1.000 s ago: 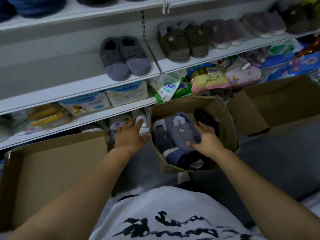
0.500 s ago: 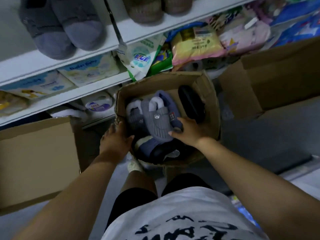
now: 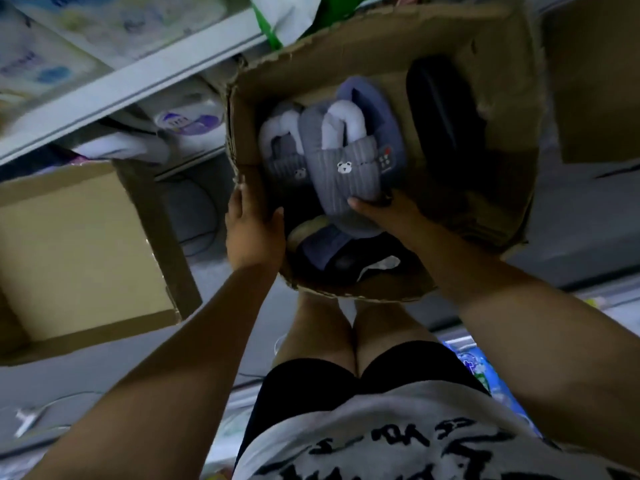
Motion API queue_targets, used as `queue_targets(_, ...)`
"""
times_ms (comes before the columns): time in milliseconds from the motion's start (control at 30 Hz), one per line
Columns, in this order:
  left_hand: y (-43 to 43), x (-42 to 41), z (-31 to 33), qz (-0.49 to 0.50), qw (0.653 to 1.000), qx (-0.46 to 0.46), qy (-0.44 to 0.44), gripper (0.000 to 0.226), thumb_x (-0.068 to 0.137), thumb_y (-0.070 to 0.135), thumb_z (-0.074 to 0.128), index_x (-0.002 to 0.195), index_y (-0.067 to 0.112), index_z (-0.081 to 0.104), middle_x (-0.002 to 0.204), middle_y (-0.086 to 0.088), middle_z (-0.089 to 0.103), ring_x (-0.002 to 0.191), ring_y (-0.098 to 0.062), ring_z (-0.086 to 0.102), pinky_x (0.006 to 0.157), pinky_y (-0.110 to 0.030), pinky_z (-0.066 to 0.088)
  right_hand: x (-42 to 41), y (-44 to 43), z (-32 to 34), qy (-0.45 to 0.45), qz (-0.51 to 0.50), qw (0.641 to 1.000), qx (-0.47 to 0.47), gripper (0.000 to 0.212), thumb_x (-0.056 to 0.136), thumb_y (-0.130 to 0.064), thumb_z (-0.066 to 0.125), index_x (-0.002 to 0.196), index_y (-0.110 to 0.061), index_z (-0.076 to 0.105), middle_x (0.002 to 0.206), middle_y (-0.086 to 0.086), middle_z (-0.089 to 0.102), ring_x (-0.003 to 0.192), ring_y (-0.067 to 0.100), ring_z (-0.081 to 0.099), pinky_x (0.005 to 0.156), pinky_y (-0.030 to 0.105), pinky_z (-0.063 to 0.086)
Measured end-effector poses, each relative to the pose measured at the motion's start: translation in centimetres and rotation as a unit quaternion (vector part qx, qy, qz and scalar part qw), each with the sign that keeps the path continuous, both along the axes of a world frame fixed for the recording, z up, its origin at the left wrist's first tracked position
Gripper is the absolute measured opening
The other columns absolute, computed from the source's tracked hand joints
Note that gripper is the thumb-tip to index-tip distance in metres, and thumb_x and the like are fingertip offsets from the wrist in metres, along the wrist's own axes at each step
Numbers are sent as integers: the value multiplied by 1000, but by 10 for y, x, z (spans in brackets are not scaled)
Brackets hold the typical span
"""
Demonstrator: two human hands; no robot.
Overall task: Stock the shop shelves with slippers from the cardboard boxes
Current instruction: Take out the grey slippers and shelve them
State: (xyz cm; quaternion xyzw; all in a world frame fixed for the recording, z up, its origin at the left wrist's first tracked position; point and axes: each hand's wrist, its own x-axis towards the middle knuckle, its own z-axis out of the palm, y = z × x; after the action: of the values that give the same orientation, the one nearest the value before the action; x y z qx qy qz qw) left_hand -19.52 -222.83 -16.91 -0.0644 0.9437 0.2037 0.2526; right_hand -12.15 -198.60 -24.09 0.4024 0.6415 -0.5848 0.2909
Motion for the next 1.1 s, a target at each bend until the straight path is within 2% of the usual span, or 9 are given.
queue_targets(100, 4, 6, 2, 13, 999, -33, 37, 71, 94, 36, 63, 156, 14, 35, 160, -10, 36, 140, -38, 35, 109, -53, 40, -16, -3, 21, -8, -31, 999, -10, 115, 43, -73, 88, 141, -19, 60, 143, 0, 60, 129, 19, 58, 107, 41, 50)
queue_targets(200, 11, 12, 7, -42, 992, -61, 106, 62, 93, 35, 65, 146, 8, 48, 150, -14, 46, 132, -39, 38, 107, -49, 35, -24, -3, 35, 26, -103, 994, -14, 76, 68, -43, 93, 134, -17, 66, 135, -2, 65, 121, 14, 63, 102, 33, 52)
queue_targets(300, 23, 11, 2, -71, 994, -9, 78, 51, 97, 34, 63, 140, 8, 54, 139, -12, 53, 125, -32, 43, 105, -42, 37, -17, 1, 35, 47, -144, 988, 37, 54, 72, -34, 92, 119, -14, 75, 114, -2, 75, 104, 10, 72, 83, 25, 58)
queue_targets(367, 32, 2, -7, -81, 996, 6, 38, 48, 99, 34, 61, 138, 8, 55, 134, -14, 55, 122, -33, 46, 102, -43, 43, -11, 4, 32, 49, -155, 984, 79, 53, 68, -38, 94, 111, -12, 76, 103, -3, 76, 96, 11, 73, 71, 20, 57)
queue_targets(467, 41, -20, -29, -112, 993, 15, -15, 50, 101, 34, 57, 144, 10, 48, 143, -14, 51, 131, -33, 43, 105, -47, 43, -5, 6, 27, 43, -148, 980, 129, 71, 63, -46, 94, 118, -10, 68, 108, -3, 71, 95, 6, 68, 66, 12, 51)
queue_targets(600, 46, -58, -67, -142, 988, 6, -58, 63, 102, 32, 55, 157, 13, 31, 159, -13, 37, 144, -34, 32, 112, -44, 34, 4, 6, 16, 40, -186, 972, 135, 73, 67, -31, 94, 127, -14, 56, 108, -11, 60, 89, -8, 57, 61, 5, 49)
queue_targets(733, 41, -83, -100, -141, 983, -12, -120, 76, 102, 38, 57, 161, 13, 17, 167, -16, 18, 153, -32, 15, 121, -41, 23, 18, 9, 6, 51, -209, 969, 122, 69, 70, -29, 93, 127, -13, 58, 109, -14, 63, 92, -9, 62, 67, 8, 52)
queue_targets(967, 36, -82, -109, -181, 975, -55, -117, 55, 100, 35, 60, 146, 8, 49, 148, -26, 43, 137, -41, 34, 112, -38, 33, 9, 16, 7, 25, -183, 982, 42, 44, 76, -36, 87, 111, -19, 66, 97, -15, 68, 89, -4, 65, 64, 8, 52)
queue_targets(1100, 30, -63, -89, -157, 985, -26, -73, 32, 100, 25, 61, 118, 0, 68, 131, -29, 54, 129, -41, 39, 107, -38, 35, 3, 17, 21, 30, -201, 979, -2, 56, 67, -47, 85, 112, -16, 70, 101, -10, 71, 95, 2, 68, 71, 15, 53)
